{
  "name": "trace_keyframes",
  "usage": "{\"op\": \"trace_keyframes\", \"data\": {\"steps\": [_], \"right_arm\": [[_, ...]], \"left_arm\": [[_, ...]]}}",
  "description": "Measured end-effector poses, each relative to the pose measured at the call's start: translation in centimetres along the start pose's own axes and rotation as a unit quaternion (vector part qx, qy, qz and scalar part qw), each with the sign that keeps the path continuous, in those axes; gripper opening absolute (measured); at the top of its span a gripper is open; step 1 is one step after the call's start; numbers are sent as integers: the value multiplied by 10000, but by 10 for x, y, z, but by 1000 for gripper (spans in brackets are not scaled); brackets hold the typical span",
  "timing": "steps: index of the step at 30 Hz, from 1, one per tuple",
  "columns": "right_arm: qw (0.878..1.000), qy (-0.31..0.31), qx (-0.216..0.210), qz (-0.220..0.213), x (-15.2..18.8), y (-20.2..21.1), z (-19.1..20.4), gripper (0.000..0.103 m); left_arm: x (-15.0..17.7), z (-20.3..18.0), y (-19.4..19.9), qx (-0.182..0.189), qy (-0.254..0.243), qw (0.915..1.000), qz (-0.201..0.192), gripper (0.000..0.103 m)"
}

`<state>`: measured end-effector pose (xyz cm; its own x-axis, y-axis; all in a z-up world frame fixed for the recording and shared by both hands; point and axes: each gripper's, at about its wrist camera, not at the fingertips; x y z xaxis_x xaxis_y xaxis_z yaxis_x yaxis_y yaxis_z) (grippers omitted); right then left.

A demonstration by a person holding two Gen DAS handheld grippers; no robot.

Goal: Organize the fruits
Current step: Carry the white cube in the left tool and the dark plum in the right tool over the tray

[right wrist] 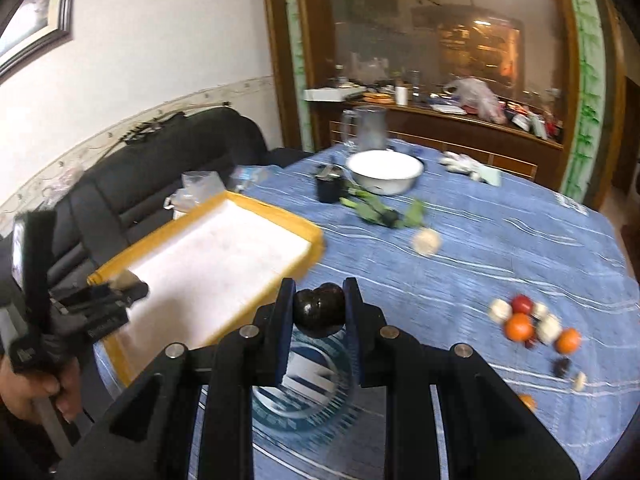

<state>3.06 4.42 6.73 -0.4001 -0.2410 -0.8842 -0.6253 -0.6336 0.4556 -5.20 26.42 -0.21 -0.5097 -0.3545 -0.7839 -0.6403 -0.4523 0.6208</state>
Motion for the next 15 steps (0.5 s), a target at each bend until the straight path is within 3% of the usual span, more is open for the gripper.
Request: {"op": "trace_keyframes", "data": {"steps": [7,15], "right_arm": [[9991,-193,-381,-26,-13,-32,26,26],[9962,-303,-725,366,-11,-95,45,26]], "left_arm": [[4,-4,-17,-121,-99,9997,191,29],[11,-2,-31,-328,-158,9985,403,29]]}}
Point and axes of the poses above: each gripper's, at about its wrist camera, not at the fingertips, and y roughly against the way its jaws point, z to its left, x to its underside, and after that the axes turned 10 degrees about -z, right-handed
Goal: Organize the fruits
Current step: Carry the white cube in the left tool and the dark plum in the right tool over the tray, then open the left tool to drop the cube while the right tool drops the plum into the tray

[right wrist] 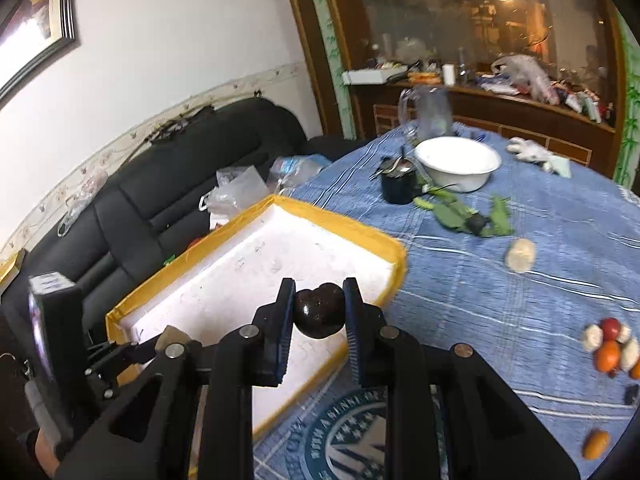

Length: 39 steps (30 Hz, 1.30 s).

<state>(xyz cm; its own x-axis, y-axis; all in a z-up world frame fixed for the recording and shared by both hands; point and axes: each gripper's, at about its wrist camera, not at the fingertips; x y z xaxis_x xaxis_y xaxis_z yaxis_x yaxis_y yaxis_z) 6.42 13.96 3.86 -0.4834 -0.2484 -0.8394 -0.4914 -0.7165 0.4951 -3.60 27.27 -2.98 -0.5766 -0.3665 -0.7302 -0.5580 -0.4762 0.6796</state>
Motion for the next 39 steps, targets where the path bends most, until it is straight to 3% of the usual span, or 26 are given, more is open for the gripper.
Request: {"op": "trace_keyframes", "data": {"steps": [10,18,27,29,31,33,35,36,38,39], "right_arm": [[9967,296,24,758,22,-82,10,26],[9948,577,259,796,27,-89,4,27],[9907,780,433,1024,35,-91,-3,26],[9892,890,538,1031,36,-88,-7,26],[9891,837,608,1052,37,-84,-16,26],[9899,742,640,1030,36,-81,-23,26],[9922,560,591,941,32,-75,-30,33],[9936,461,547,871,29,-71,-32,55],[9961,359,373,713,25,-61,-33,88],[9968,363,372,606,23,-54,-33,94]], "left_arm": [[1,1,-5,-177,-41,9997,140,30],[6,-2,-4,-235,-55,9995,222,30],[16,-27,10,132,-203,9993,269,30],[14,-28,13,155,-225,9994,218,36],[10,-24,16,101,-135,9998,131,75],[6,-18,22,-12,15,10000,-82,83],[3,-12,30,-114,143,9994,-292,83],[1,-11,33,-121,219,9990,-373,83],[1,-10,40,-76,382,9977,-557,83],[1,-13,43,-15,420,9973,-605,83]]}}
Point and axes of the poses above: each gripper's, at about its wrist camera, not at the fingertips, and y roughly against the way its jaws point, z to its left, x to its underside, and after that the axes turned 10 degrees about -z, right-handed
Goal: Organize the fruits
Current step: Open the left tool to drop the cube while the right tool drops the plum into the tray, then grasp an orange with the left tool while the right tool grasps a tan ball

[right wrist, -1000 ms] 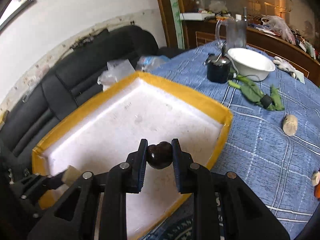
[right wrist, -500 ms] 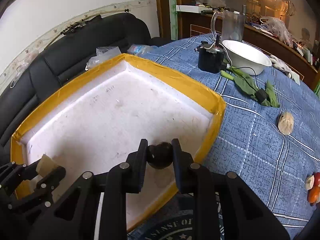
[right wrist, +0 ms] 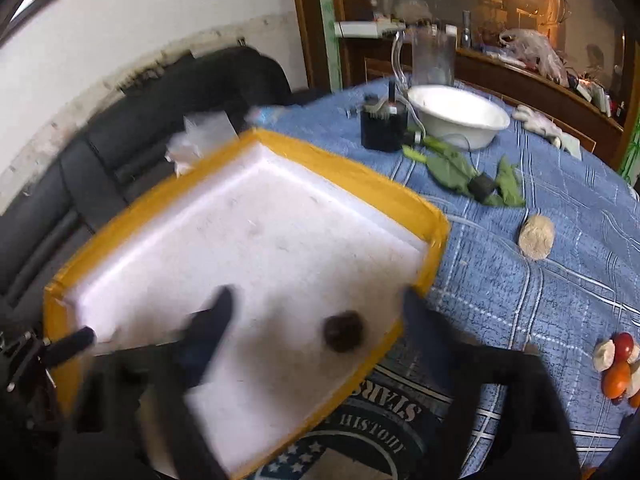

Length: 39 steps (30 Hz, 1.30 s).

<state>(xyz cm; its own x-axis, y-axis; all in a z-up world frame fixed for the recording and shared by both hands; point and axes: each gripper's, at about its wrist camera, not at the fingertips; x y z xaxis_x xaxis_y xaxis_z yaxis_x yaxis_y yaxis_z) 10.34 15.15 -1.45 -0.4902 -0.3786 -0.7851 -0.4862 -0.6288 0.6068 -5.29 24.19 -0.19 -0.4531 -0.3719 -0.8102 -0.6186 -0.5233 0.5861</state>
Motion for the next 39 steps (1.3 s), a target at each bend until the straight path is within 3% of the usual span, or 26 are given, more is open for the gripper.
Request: {"op": "trace_keyframes", "data": {"steps": [4,9,12,15,18,23,27,29,32,35,36,39], "right_arm": [[9990,-135,208,-363,1,42,-15,94],[9926,-596,721,-779,27,117,-65,94],[9868,-861,1216,-639,61,151,-104,93],[9776,-1142,1750,-249,103,170,-142,82],[9690,-1433,2012,114,131,175,-171,69],[9627,-1654,2139,-28,144,195,-202,68],[9464,-1900,2613,20,151,210,-246,67],[9422,-1957,2717,98,153,211,-267,59],[9471,-1849,2617,205,145,199,-283,55],[9508,-1756,2529,335,142,183,-291,50],[9520,-1610,2585,311,140,180,-291,47],[9541,-1571,2533,307,140,178,-294,22]], "left_arm": [[3,-32,14,536,-199,9981,-226,83],[16,-96,23,1270,-734,9890,-163,83],[23,-134,19,1556,-1009,9827,18,83],[27,-169,17,1862,-1231,9747,112,83],[32,-209,15,2139,-1609,9634,167,83],[41,-263,16,2583,-1924,9460,373,82],[60,-293,34,3011,-2100,9288,515,82],[67,-306,39,3140,-2234,9214,507,82],[69,-322,43,3273,-2239,9176,288,80],[71,-338,49,3386,-2398,9097,164,67],[73,-339,52,3407,-2435,9080,151,66],[78,-338,58,3506,-2483,9028,196,65]]}}
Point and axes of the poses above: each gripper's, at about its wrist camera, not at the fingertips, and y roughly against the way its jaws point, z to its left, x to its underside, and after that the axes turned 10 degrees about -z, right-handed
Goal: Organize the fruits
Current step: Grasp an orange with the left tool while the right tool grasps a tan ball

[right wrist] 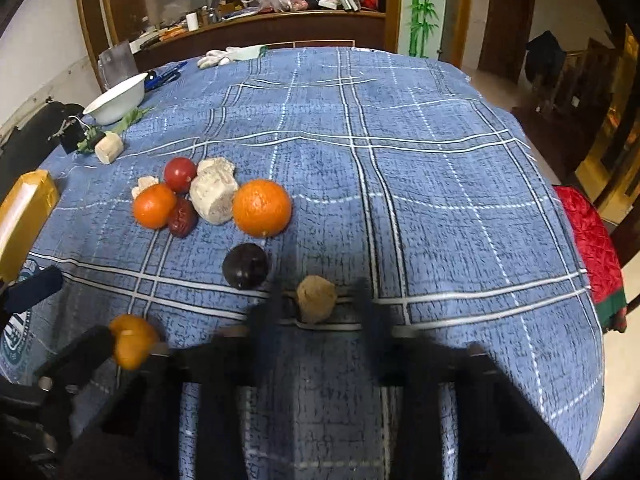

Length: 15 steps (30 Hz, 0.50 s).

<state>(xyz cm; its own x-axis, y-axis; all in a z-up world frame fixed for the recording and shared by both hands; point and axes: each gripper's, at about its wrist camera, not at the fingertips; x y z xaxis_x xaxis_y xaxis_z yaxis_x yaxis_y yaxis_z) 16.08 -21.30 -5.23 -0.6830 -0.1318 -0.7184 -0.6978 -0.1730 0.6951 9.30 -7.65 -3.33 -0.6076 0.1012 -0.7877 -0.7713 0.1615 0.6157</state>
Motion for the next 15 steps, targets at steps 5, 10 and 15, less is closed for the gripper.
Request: {"op": "trace_keyframes", "data": {"steps": [5,10,15], "right_arm": [[9999,137,-61,-19,1,1,3,22],[9999,53,-90,-39,3,4,-1,22],[9996,-234,-71,-107,9,14,-21,22]], "left_arm": [[4,-9,-11,288,-17,9995,116,62],[7,-19,-25,151,-123,9993,313,32],[7,-11,-17,77,35,9996,262,31]]}}
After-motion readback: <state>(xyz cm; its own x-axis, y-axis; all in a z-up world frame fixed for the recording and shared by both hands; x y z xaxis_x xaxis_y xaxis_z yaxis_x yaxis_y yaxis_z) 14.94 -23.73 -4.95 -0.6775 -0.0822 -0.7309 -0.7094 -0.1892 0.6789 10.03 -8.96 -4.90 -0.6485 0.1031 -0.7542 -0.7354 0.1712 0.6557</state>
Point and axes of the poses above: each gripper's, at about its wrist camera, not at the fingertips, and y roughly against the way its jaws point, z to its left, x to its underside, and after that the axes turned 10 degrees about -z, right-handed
